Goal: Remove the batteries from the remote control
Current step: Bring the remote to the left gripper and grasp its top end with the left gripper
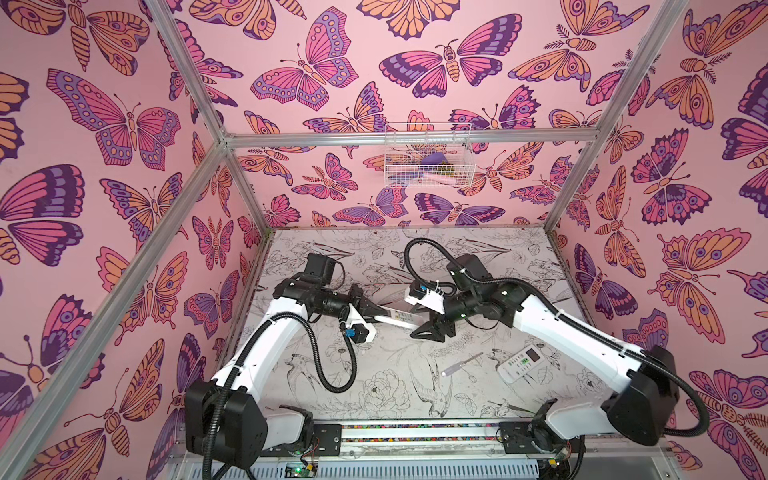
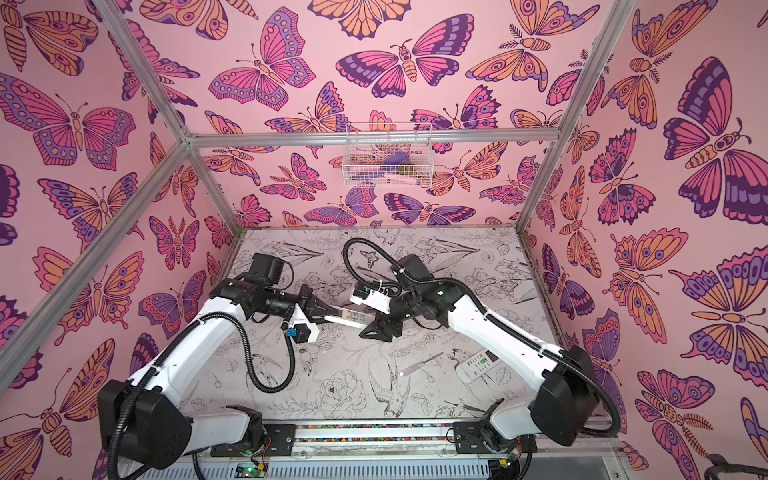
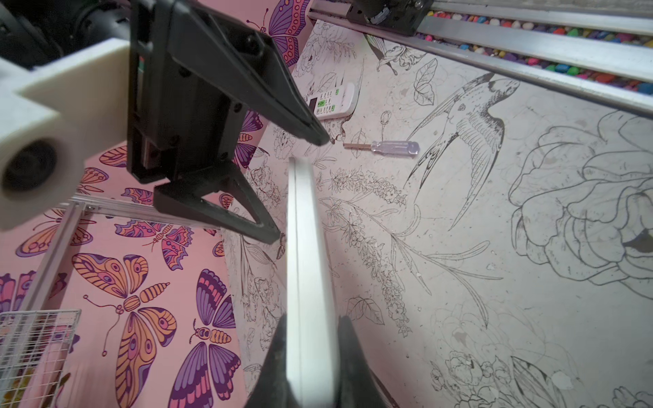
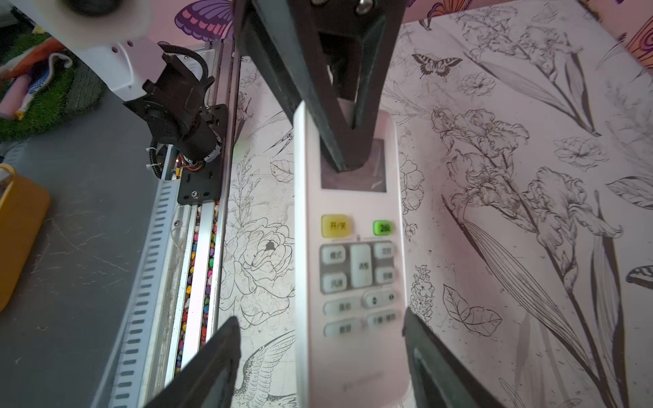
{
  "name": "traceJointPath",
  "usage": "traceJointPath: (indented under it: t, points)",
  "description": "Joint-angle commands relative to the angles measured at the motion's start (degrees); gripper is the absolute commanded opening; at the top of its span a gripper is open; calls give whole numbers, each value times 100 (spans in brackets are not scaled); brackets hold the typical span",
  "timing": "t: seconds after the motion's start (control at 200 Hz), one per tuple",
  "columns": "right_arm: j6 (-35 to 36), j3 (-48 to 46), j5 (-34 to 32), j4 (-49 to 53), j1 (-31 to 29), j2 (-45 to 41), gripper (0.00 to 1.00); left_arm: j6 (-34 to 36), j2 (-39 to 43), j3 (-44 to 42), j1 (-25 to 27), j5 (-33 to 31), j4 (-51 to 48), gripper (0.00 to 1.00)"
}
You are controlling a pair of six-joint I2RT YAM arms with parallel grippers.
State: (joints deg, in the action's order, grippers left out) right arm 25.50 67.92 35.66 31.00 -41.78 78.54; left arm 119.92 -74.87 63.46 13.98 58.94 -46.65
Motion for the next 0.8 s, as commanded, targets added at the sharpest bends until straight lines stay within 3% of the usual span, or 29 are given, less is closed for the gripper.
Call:
traceJointPath:
  t: [0.0,0.12,0.2,0.431,0.471,0.586,0.651,0.797]
  points:
    - [-192,-284,-380,-306,-31,-526,74,2177,137,-99,-62,80,-6,0]
    - [-888,-959,-941,-1312,28,-1350,75,987,479,-116,-57,-292,-9,0]
    - [-1336,-1439,-1474,-2094,46,-1885,78,-262,575,-99,-54,-546,-10,0]
    - [-2539,-2345,-2944,-3374,65,-2619,93,-4952,690,258,-112,-1191,73,0]
    - [-2741,-2397,-3155,-3399,73,-2633,100,-5835,750,272,-173,-1217,85,0]
    - [-3399,-2489,-3770,-3531,76,-2532,99,-8014,982,162,-432,-1093,249,0]
    - [-3633,-2518,-3854,-3669,111,-2404,99,-9002,1111,-22,-559,-1052,440,0]
    - [-4052,-2419,-3318,-4022,302,-1913,99,-10632,973,-276,-648,-1016,736,0]
